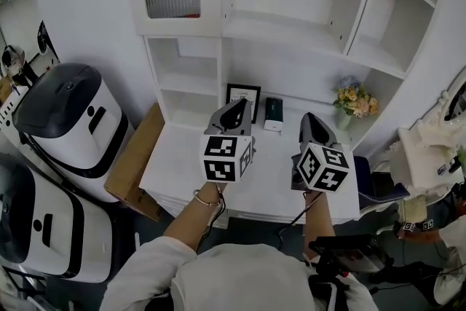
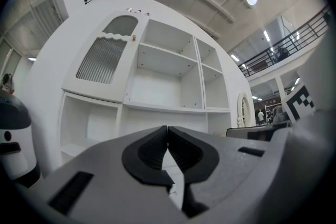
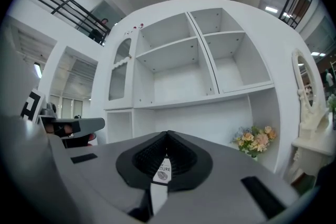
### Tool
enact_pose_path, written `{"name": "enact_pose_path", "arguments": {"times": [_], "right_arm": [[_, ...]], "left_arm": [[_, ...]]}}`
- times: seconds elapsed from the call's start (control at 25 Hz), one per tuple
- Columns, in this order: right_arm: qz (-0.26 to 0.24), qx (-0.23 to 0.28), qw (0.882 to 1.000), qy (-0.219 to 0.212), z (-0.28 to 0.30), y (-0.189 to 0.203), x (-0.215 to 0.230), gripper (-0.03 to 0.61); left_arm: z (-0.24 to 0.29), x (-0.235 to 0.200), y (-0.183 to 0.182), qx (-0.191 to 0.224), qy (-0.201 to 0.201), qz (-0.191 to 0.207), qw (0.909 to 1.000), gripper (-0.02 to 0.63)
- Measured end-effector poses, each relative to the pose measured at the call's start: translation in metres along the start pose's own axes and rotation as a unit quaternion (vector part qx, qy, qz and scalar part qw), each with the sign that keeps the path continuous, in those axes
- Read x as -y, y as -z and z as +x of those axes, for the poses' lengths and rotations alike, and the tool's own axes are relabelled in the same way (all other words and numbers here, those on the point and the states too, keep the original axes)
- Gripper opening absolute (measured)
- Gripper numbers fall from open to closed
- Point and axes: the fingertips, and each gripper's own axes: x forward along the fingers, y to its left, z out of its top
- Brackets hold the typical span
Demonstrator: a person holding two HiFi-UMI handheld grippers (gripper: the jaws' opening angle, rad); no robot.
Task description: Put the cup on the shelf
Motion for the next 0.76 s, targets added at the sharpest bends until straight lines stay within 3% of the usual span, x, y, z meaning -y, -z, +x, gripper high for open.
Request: {"name": "enact_pose_path", "arguments": {"times": [0.76], "right_arm": [[-0.004,-0.012,1.000,0.018,0.016,0.011,0.019,0.021]], "left_arm": [[0.021,0.003,0.018,-0.020,0.010,0.002,0.9998,0.009]]}}
